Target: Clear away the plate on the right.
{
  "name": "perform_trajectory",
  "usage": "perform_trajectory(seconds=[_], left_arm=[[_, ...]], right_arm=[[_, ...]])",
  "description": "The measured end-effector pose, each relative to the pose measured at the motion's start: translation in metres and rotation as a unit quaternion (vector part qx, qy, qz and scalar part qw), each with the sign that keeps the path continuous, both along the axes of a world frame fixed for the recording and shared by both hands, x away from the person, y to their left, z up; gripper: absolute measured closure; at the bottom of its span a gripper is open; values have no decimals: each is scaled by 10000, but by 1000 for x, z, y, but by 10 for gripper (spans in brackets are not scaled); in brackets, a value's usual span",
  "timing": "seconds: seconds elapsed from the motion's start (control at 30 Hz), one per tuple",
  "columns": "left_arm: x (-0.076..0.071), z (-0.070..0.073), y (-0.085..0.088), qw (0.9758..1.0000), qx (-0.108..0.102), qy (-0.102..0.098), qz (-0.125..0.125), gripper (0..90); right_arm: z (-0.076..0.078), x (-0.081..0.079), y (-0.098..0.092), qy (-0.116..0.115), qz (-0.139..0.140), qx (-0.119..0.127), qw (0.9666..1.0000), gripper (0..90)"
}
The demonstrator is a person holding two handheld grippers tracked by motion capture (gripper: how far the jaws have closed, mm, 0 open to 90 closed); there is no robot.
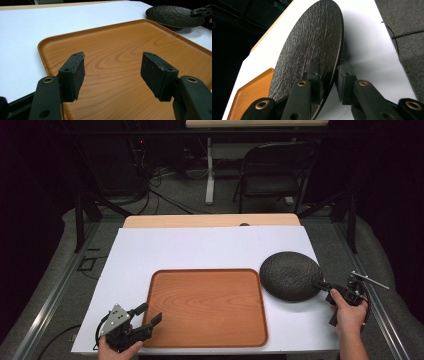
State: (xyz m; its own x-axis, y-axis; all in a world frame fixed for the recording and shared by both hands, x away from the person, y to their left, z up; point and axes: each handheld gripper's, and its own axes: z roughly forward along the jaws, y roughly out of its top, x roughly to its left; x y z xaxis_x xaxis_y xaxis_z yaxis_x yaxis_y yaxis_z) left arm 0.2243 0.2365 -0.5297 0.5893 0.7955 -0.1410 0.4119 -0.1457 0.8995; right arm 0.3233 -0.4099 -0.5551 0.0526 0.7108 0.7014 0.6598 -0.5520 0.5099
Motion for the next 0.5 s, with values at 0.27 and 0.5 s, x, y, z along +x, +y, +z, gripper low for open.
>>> perform_trajectory(seconds=[0.27, 0.5], left_arm=[[-1, 0, 0, 10000, -11, -17, -22, 359], [-1, 0, 0, 10000, -1, -15, -27, 359]], right_arm=[[1, 4, -2, 145, -8, 71, 9999, 787], [1, 11, -9, 313, 5, 384, 9988, 812]])
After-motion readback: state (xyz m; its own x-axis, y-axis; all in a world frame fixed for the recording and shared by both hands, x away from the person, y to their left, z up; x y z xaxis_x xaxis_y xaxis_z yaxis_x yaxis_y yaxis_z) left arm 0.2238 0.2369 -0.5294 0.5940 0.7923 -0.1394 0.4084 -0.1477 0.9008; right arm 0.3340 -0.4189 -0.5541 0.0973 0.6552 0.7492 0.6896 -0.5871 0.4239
